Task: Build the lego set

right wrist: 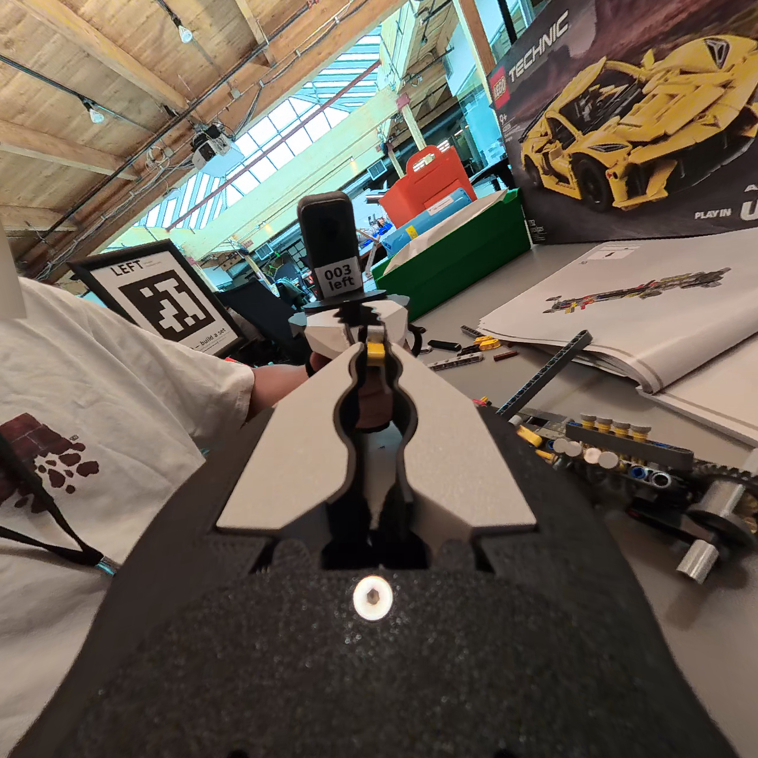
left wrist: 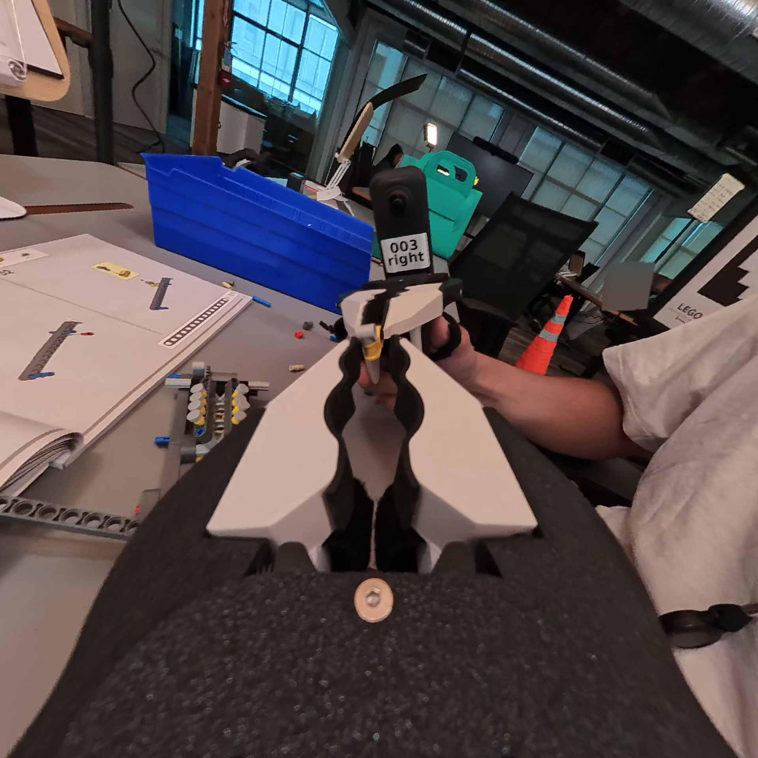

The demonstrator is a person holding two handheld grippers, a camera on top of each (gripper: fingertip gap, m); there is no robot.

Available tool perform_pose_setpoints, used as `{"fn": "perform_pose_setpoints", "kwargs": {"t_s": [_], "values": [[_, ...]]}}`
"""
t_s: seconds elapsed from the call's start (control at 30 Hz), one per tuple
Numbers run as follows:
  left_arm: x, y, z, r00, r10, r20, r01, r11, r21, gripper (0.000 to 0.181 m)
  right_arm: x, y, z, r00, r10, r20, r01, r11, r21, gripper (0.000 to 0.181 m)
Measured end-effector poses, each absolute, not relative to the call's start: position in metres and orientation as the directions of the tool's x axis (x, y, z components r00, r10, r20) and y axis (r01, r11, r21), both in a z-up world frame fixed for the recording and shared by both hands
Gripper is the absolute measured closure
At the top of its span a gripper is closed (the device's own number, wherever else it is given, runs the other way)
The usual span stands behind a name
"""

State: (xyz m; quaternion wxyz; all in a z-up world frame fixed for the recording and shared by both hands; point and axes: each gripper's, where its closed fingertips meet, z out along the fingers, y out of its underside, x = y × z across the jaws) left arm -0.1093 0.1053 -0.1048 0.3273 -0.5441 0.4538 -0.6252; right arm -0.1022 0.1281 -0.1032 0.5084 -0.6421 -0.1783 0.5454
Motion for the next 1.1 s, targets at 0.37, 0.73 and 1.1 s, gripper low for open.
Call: {"fn": "perform_pose_setpoints", "kwargs": {"t_s": [0.37, 0.73, 1.1], "values": [[-0.121, 0.12, -0.113, -0.045, -0.995, 0.091, -0.092, -0.087, -0.992, 0.174, -0.078, 0.141, -0.109, 0.367, 0.713, -0.598, -0.401, -0.459, -0.793, 0.166], [-0.1, 0.111, -0.181, 0.028, -0.997, 0.065, -0.468, -0.071, -0.881, 0.174, -0.046, 0.101, -0.216, 0.854, 0.517, -0.066, 0.304, -0.596, -0.743, 0.171], [-0.073, 0.118, -0.216, -0.023, -0.998, 0.062, -0.704, -0.028, -0.71, 0.175, -0.052, 0.099, -0.228, 0.674, 0.739, 0.013, 0.527, -0.468, -0.709, 0.144]]}}
